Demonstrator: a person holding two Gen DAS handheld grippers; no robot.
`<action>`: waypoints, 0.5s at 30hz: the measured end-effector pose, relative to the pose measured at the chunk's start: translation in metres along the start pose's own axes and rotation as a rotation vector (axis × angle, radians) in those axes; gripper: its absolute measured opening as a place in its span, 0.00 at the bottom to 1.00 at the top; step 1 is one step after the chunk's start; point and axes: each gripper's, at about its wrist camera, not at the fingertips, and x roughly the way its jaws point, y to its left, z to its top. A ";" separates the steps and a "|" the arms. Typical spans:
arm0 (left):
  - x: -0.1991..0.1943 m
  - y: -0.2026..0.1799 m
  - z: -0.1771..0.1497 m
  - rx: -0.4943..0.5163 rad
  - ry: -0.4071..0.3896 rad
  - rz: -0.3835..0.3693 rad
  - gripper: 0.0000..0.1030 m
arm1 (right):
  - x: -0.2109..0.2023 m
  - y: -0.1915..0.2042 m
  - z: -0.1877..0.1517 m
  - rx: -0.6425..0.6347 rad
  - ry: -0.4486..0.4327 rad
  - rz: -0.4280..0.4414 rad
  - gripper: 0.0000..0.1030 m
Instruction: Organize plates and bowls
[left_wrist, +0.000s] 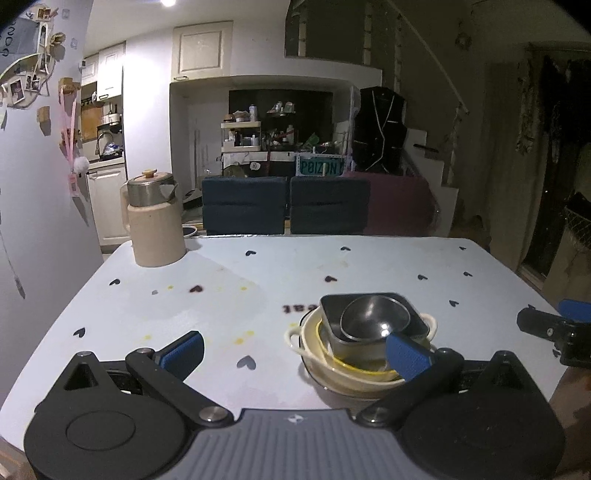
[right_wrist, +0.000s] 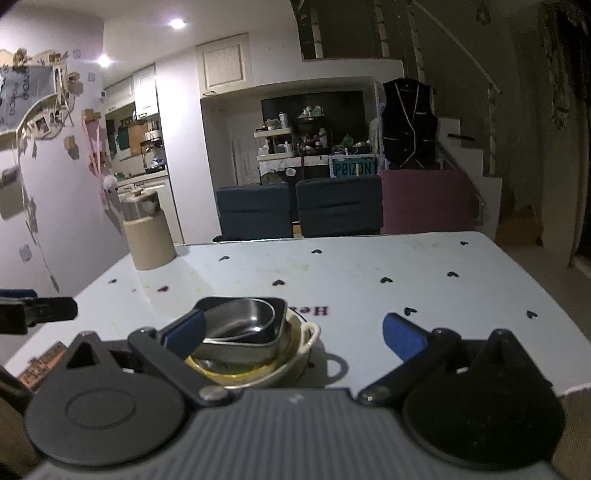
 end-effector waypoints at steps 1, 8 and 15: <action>0.000 0.000 -0.003 -0.003 0.002 -0.002 1.00 | -0.002 0.000 -0.002 -0.006 -0.003 -0.006 1.00; 0.002 -0.001 -0.018 0.011 0.007 0.008 1.00 | -0.007 0.006 -0.016 -0.051 -0.004 -0.039 1.00; 0.002 -0.008 -0.029 0.033 0.019 0.014 1.00 | -0.010 0.003 -0.025 -0.086 -0.003 -0.052 1.00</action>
